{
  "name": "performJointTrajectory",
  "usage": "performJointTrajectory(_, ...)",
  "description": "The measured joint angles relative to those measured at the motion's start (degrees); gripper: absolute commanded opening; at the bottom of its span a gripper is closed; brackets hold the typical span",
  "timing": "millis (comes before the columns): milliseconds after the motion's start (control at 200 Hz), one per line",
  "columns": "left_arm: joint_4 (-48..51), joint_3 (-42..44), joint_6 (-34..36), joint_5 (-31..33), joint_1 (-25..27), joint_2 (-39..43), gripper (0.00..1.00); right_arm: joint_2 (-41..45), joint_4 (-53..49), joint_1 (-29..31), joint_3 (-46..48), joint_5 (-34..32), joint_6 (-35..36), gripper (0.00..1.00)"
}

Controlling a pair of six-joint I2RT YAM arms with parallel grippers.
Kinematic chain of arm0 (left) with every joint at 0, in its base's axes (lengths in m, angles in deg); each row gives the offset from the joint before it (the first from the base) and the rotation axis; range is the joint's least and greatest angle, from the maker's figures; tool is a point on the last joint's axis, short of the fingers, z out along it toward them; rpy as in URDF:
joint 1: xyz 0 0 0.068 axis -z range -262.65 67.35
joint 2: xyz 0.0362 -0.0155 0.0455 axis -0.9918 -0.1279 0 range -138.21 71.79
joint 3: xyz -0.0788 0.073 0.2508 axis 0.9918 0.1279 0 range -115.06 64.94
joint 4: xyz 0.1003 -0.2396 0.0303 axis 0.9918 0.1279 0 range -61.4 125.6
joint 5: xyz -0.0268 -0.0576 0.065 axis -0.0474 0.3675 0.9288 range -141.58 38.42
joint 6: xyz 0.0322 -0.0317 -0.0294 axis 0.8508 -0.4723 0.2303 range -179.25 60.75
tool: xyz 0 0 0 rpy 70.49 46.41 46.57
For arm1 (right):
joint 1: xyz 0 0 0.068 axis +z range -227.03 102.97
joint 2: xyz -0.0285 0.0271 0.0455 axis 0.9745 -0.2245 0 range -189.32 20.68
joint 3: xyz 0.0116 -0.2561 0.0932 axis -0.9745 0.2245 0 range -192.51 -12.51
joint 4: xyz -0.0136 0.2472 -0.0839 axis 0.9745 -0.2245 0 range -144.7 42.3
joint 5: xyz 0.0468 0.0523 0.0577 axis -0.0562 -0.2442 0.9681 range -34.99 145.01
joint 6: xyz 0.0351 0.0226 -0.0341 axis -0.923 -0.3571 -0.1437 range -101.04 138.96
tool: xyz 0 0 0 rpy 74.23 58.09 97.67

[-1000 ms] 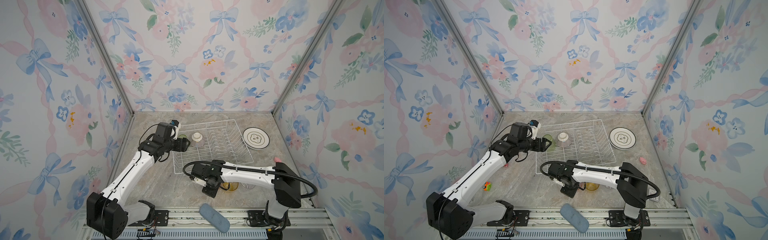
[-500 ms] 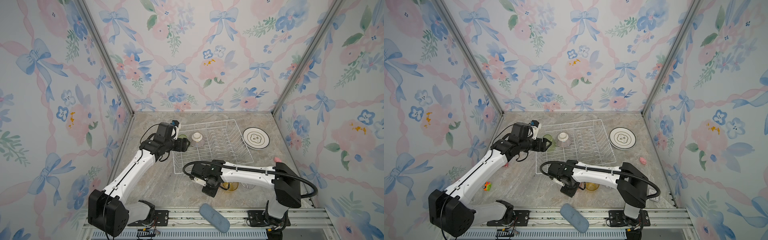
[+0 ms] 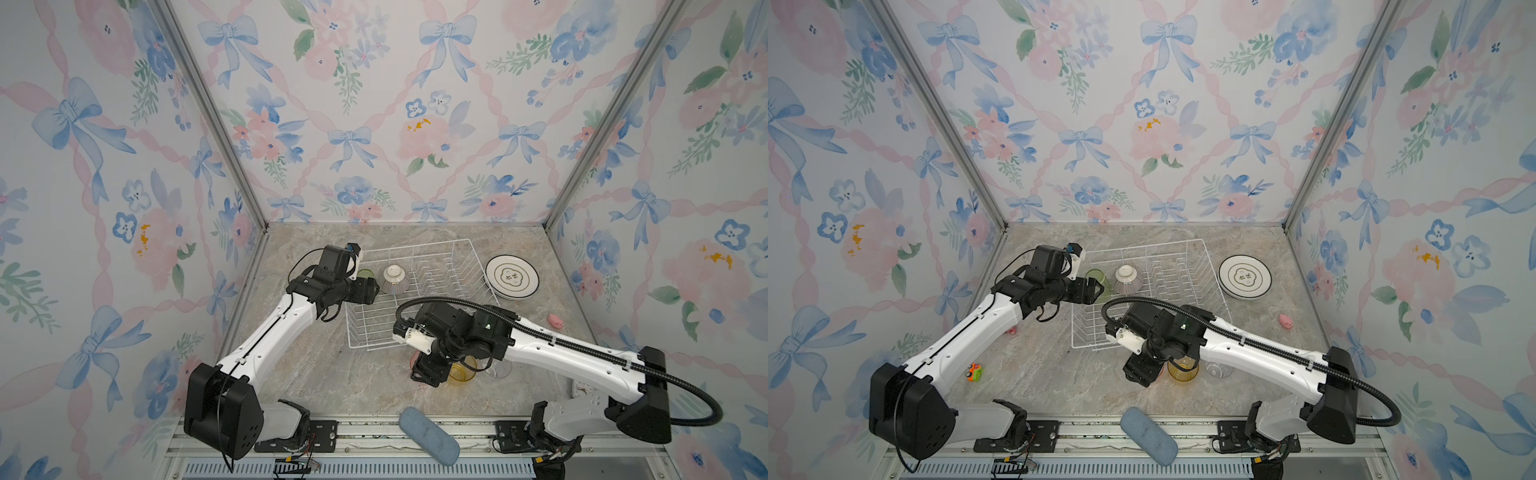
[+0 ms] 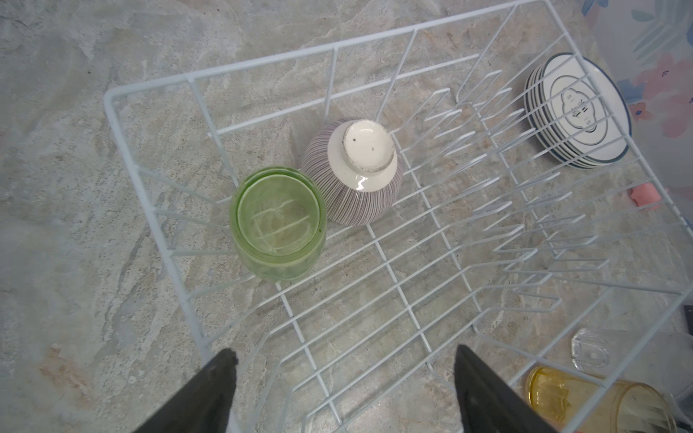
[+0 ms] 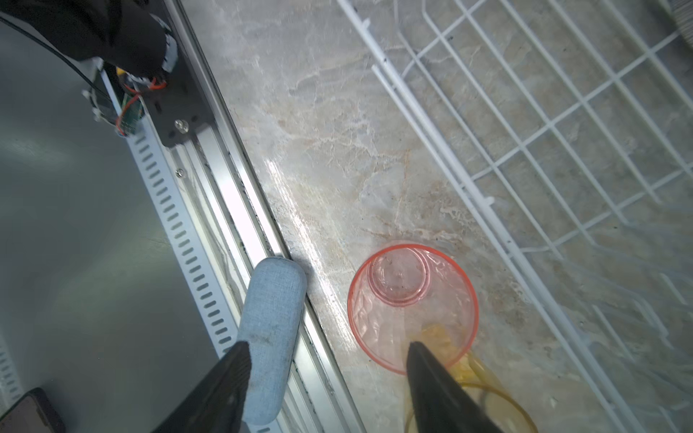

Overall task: Unload the mixed dishes from the dish rack
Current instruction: 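Release the pink glass on the table while the left gripper grips the green glass, then lift the green glass with the left gripper while the right gripper reaches toward it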

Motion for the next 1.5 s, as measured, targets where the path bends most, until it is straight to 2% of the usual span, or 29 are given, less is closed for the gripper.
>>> performJointTrajectory(290,-0.02,-4.66,2.21,4.28,0.00,-8.57,0.87,7.10,3.06,-7.63,4.22,1.51,-2.38,0.74)
performJointTrajectory(600,0.00,-8.96,3.96,8.07,0.02,-16.20,0.85,9.68,4.20,-10.67,6.43,1.53,-3.08,0.74)
performJointTrajectory(990,-0.26,-13.25,4.87,8.98,0.13,-23.74,0.83,10.29,6.05,-13.62,9.05,2.54,-3.06,0.75)
performJointTrajectory(1500,-0.24,-14.91,5.22,9.97,0.42,-26.21,0.76,10.25,8.39,-17.46,11.13,5.86,-3.08,0.75)
